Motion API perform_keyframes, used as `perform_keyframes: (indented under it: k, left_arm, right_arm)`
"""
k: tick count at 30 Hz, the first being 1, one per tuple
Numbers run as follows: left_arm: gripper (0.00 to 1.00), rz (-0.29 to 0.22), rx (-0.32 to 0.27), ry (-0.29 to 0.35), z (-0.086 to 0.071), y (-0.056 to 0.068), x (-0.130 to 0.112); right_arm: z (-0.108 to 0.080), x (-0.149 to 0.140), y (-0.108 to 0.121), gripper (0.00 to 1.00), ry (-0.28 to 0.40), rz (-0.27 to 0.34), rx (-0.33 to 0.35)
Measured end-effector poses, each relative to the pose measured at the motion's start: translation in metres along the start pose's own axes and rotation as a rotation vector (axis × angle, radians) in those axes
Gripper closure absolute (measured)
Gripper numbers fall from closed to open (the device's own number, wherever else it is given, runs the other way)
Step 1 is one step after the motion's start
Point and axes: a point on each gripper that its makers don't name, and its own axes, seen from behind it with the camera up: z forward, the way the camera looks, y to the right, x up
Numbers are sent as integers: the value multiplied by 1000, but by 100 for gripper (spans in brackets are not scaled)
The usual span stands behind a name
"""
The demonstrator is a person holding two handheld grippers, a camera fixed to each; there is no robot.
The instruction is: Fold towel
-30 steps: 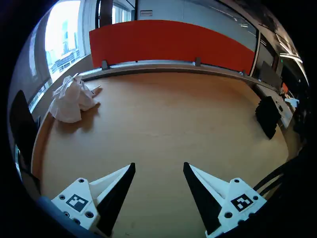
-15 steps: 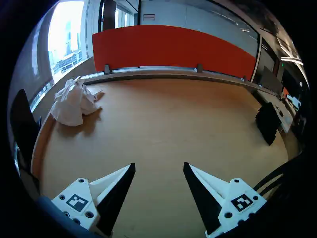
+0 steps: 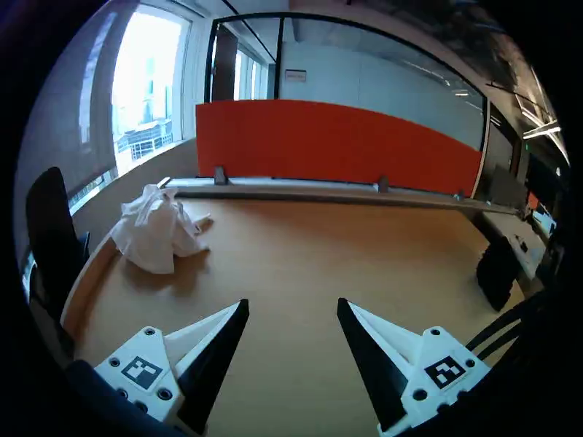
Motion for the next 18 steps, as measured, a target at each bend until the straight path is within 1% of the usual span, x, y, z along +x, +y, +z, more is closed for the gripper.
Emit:
perform_keyframes:
  k: [5,8,11,14,18]
  left_arm:
    - [11,-6,35,129,-2,-13,45]
    - [11,-4,42,184,-1,-18,65]
    - [11,-4,52,218,0,-23,79]
    - [11,-3,58,251,0,-26,92]
    - [11,-3,54,283,2,-27,104]
  right_arm:
    - [-2,12,-6,0,33,-7,0]
    - [-3,18,-13,0,47,-19,6]
    - [-6,27,-24,0,59,-31,15]
    - [-9,38,-43,1,81,-48,30]
    - [-13,52,-73,0,108,-66,47]
